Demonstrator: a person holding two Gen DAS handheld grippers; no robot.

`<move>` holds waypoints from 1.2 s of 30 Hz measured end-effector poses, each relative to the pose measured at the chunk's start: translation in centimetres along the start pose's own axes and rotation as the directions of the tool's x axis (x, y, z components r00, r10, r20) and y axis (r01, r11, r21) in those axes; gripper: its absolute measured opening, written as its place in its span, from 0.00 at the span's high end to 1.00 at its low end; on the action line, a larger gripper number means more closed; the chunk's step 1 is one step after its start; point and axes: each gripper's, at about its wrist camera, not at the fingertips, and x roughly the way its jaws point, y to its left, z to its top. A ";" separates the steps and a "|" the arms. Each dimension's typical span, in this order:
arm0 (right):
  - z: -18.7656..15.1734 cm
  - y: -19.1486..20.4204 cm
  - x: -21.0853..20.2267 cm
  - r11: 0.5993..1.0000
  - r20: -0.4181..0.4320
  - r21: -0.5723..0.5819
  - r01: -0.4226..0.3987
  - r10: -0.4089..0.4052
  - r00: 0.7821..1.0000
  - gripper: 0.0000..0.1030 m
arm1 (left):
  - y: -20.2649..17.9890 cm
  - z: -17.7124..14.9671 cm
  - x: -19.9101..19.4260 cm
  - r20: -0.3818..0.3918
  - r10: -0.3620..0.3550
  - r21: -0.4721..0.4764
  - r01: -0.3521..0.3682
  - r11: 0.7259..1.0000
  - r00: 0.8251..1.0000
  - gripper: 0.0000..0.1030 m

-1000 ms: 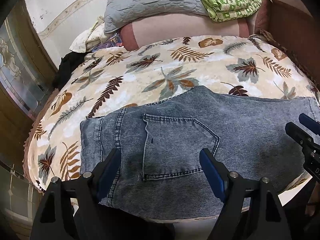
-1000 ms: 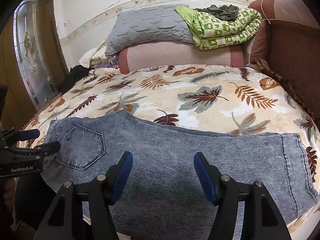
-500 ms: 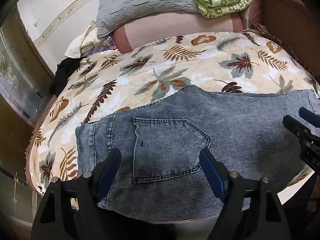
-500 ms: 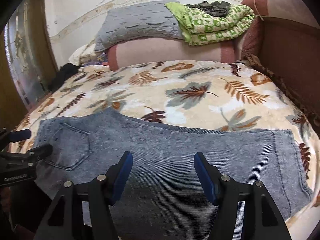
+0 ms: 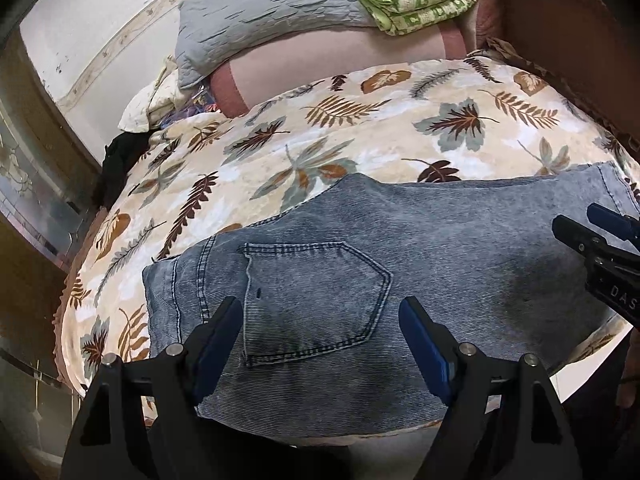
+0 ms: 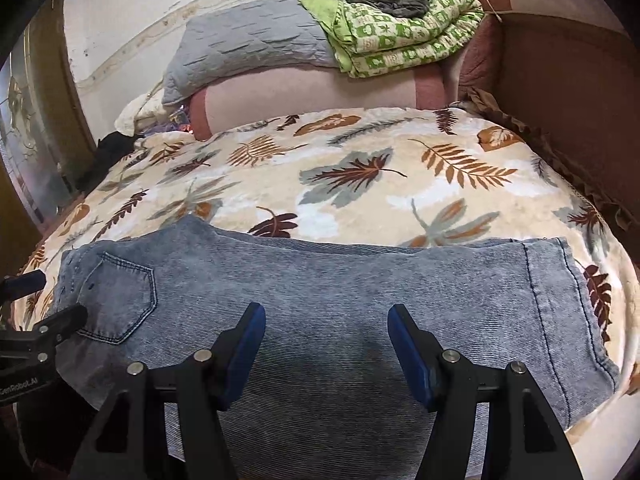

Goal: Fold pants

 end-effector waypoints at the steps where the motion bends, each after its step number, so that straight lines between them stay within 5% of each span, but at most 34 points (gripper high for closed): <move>1: 0.0 -0.2 0.0 1.000 0.000 0.005 0.000 0.000 1.000 0.35 | -0.2 0.0 -0.1 0.001 -0.001 0.005 0.001 1.000 1.000 0.21; 18: 0.0 -1.9 -0.4 0.999 -0.007 0.053 0.007 -0.007 1.000 0.35 | -3.4 1.3 -2.1 0.042 -0.024 0.102 0.020 0.995 0.999 0.21; 36: -0.2 -1.5 0.1 0.999 -0.021 0.037 0.010 -0.009 1.000 0.35 | -3.5 0.5 -1.0 0.006 -0.030 0.092 0.029 0.995 1.000 0.21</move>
